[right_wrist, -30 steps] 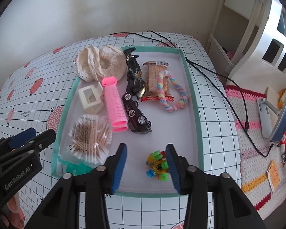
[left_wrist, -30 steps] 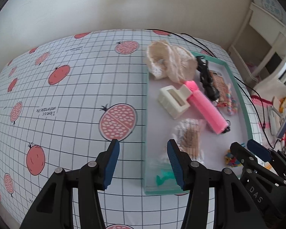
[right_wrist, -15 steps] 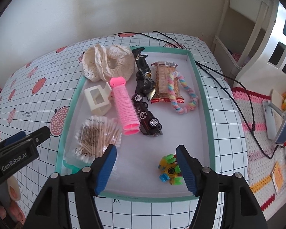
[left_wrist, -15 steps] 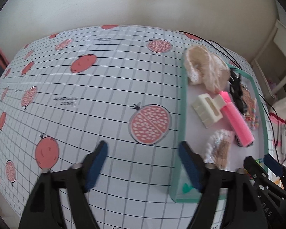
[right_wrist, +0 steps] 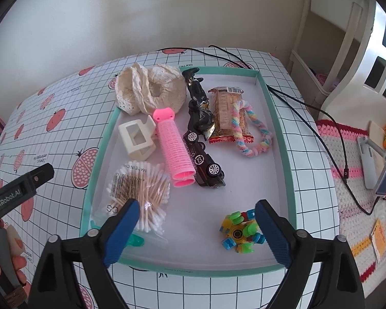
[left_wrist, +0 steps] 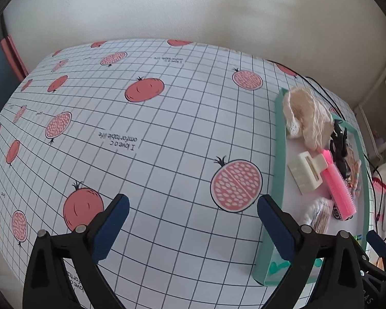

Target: Organize objects

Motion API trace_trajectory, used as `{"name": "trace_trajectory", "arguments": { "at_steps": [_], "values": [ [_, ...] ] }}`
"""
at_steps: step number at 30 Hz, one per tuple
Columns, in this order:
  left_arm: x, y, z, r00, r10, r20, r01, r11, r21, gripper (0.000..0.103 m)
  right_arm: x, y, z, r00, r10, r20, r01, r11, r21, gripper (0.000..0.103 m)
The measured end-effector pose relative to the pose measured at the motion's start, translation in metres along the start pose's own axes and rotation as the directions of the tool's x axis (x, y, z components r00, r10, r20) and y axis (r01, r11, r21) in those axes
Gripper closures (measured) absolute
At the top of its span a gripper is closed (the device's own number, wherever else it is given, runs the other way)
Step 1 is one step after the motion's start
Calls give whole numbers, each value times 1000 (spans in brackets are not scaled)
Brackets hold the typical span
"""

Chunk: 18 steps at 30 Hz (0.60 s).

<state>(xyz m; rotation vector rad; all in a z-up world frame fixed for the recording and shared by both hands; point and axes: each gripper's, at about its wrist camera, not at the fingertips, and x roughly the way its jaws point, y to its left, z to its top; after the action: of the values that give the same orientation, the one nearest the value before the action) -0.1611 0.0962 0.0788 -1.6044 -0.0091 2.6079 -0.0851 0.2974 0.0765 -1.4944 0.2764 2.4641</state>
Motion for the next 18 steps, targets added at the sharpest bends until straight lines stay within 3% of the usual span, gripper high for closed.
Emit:
{"name": "trace_trajectory", "arguments": {
  "at_steps": [1, 9, 18],
  "values": [
    [-1, 1, 0, 1000, 3, 5, -3, 1000, -2, 3, 0, 0, 0, 1000, 1, 4, -1, 1000, 0, 0],
    [-11, 12, 5, 998, 2, 65, -3, 1000, 12, 3, -5, 3, 2, 999, 12, 34, -13, 1000, 8, 0],
    [-42, 28, 3, 989, -46, 140, 39, 998, 53, 3, -27, 10, -3, 996, 43, 77, -45, 998, 31, 0]
  ]
}}
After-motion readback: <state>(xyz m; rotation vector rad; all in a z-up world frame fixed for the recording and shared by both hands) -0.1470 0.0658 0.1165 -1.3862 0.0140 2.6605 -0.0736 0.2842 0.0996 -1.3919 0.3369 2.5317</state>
